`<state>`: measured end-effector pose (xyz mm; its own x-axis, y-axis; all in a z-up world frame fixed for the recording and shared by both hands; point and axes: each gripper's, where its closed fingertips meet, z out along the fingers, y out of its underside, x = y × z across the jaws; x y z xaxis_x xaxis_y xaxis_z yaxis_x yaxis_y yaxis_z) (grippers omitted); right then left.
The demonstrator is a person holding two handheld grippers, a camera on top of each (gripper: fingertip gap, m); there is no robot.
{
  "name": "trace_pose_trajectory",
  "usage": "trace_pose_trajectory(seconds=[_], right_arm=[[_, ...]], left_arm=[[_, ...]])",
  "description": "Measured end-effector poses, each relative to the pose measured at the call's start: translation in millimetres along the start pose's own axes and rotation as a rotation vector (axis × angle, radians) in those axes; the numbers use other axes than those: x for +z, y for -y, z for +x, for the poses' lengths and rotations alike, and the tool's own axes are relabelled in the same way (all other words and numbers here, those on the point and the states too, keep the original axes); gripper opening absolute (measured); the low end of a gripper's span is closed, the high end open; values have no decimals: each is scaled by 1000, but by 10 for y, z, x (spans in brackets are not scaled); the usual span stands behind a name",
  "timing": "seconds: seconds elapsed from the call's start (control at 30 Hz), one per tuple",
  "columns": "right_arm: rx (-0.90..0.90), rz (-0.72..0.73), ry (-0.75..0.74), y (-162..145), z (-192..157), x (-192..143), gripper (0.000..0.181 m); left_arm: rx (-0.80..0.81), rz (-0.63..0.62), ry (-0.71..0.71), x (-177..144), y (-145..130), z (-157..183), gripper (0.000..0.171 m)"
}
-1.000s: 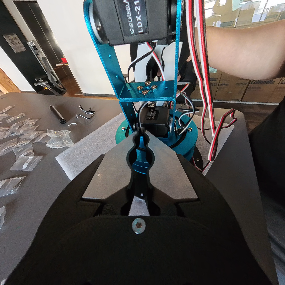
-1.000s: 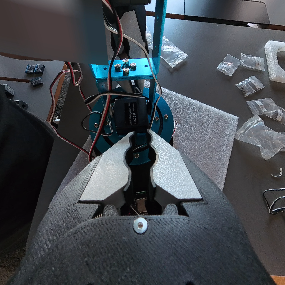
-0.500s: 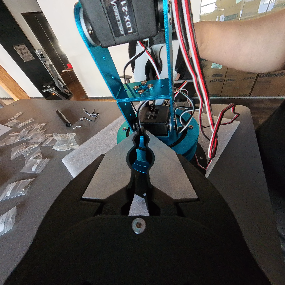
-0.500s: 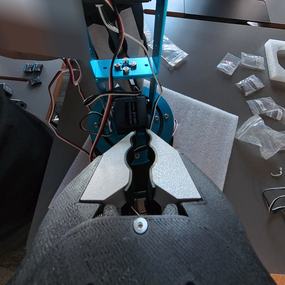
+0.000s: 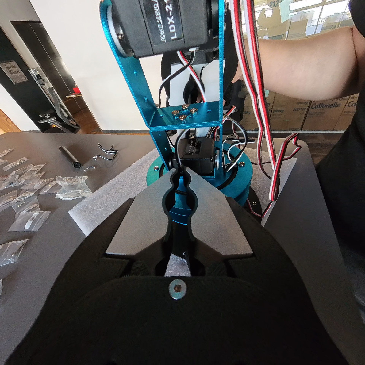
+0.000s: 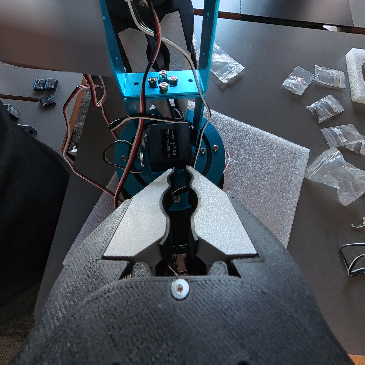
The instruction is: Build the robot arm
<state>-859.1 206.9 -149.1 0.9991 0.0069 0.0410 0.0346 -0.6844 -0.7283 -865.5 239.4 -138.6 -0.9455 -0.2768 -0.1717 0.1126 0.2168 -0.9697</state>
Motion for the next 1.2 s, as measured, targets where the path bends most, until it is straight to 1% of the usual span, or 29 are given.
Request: trace_pose_trajectory(seconds=[0.33, 0.57, 0.77, 0.93, 1.2], right_arm=[[-4, -10, 2, -9, 6, 17, 0], [-18, -22, -16, -7, 12, 21, 0], [-17, -18, -25, -3, 13, 23, 0], [-19, -25, -23, -7, 12, 25, 0], [-3, -26, 4, -34, 0, 47, 0]], left_arm=[[-17, 30, -4, 9, -12, 3, 0], [48, -7, 3, 11, -7, 2, 0], [26, -2, -17, 15, -4, 2, 0], [46, -15, -9, 20, -3, 2, 0], [-10, 28, 33, -22, -15, -15, 0]])
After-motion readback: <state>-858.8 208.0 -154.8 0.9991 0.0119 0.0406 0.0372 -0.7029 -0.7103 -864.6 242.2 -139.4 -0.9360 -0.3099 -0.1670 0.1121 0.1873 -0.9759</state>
